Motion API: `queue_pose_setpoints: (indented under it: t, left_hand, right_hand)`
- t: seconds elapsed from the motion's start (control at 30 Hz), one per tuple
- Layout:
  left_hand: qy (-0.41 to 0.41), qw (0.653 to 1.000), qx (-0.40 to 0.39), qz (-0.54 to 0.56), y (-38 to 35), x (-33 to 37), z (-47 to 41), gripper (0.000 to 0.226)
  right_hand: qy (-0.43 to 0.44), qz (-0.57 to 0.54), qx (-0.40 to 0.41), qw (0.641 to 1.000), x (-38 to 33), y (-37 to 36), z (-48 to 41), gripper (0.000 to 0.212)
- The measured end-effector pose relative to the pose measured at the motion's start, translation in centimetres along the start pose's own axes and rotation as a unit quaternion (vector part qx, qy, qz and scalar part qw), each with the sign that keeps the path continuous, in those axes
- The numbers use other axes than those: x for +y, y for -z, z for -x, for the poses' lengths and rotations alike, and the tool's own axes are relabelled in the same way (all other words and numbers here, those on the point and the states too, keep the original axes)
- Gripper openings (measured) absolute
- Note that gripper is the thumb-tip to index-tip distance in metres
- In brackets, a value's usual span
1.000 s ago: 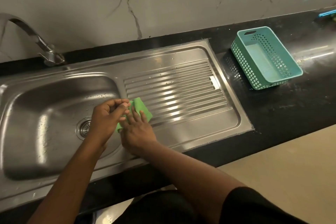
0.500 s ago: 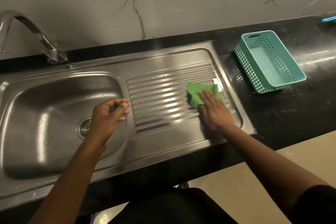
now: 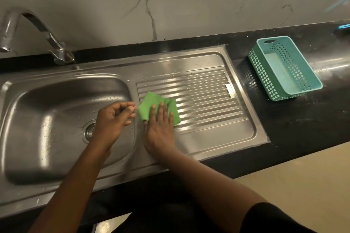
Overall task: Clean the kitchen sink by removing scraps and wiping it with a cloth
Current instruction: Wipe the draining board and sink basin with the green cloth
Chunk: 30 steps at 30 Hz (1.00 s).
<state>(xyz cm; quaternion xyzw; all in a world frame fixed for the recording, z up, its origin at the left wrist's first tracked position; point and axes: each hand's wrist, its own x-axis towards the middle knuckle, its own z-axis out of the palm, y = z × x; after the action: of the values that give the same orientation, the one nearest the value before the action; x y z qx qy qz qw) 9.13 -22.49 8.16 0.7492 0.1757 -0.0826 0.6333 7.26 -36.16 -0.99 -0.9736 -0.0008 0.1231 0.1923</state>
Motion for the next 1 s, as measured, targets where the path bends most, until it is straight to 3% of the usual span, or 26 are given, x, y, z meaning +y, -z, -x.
queue_pose_setpoints:
  t: [0.1,0.17,0.23,0.37,0.5,0.63,0.7,0.8,0.9,1.0]
  left_hand:
    - [0.001,1.0,0.001,-0.001,0.0,0.2,-0.2,0.015]
    - [0.001,1.0,-0.003,-0.007,-0.2,0.3,-0.3,0.015]
    - [0.003,1.0,-0.009,-0.011,-0.3,0.3,-0.4,0.014]
    - [0.005,1.0,-0.017,-0.012,-0.4,0.3,-0.6,0.016]
    - [0.014,0.999,-0.024,-0.015,-0.3,0.4,-0.8,0.017]
    - [0.016,0.999,-0.028,-0.013,0.1,0.4,-1.0,0.019]
    - [0.016,0.999,-0.029,-0.01,0.3,0.6,-1.1,0.019]
    - [0.009,0.999,-0.033,-0.008,0.5,1.0,-1.2,0.02]
    - [0.003,0.999,-0.031,-0.011,0.6,1.3,-1.4,0.021]
    - [-0.001,0.999,-0.03,-0.016,0.8,1.5,-1.7,0.021]
  right_hand:
    - [0.085,0.021,-0.024,0.996,1.6,0.7,-0.2,0.062]
    - [0.189,0.074,-0.042,0.978,5.3,2.3,-0.6,0.058]
    - [0.225,0.111,-0.049,0.967,9.4,4.2,-1.2,0.056]
    - [0.084,0.091,0.001,0.992,18.0,8.4,-2.2,0.055]
    - [-0.05,0.086,0.015,0.995,23.5,11.6,-3.3,0.059]
    - [-0.179,0.001,0.097,0.979,18.1,8.6,-4.1,0.06]
    - [-0.199,-0.026,0.109,0.974,13.2,5.9,-3.8,0.06]
    - [-0.118,-0.03,0.069,0.99,6.0,2.4,-2.6,0.06]
    - [0.024,-0.003,0.012,1.0,0.2,-0.6,-1.0,0.059]
    - [0.136,0.026,-0.025,0.99,-1.4,-1.4,-1.0,0.058]
